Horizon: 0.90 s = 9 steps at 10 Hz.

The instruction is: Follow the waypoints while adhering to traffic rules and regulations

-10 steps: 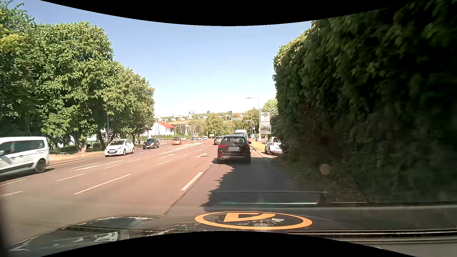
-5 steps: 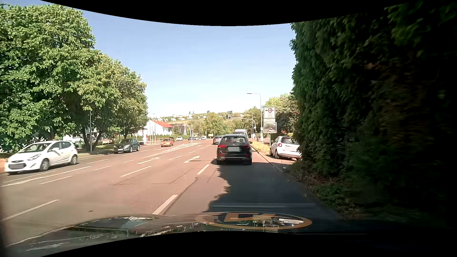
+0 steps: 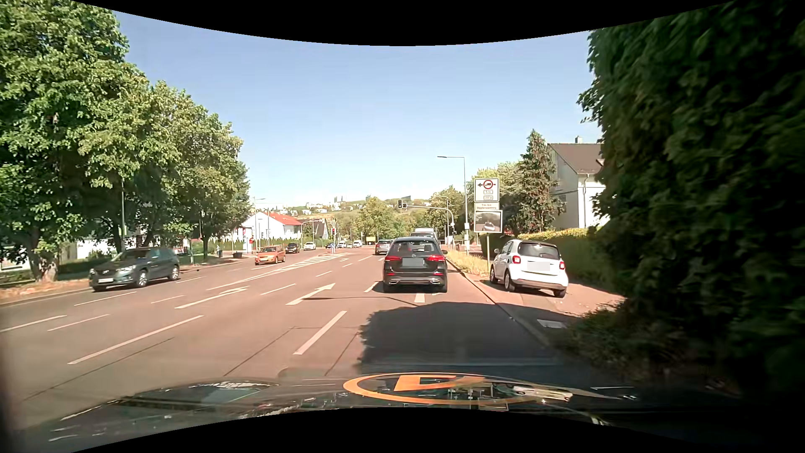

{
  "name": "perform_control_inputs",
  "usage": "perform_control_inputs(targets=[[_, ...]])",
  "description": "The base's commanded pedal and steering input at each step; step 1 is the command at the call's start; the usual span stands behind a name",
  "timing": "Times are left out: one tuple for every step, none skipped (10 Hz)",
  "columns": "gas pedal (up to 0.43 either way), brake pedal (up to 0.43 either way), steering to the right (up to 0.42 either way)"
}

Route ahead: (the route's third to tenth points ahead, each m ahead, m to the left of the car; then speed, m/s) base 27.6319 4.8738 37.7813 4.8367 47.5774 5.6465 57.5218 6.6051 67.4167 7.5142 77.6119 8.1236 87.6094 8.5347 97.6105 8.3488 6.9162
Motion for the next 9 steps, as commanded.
perform_control_inputs(targets=[[0.067, 0.000, -0.008], [0.067, 0.000, -0.007], [0.067, 0.000, -0.007], [0.067, 0.000, -0.005], [0.067, 0.000, -0.005], [0.047, 0.000, -0.006], [0.079, 0.000, -0.006], [0.079, 0.000, -0.006], [0.079, 0.000, -0.006]])
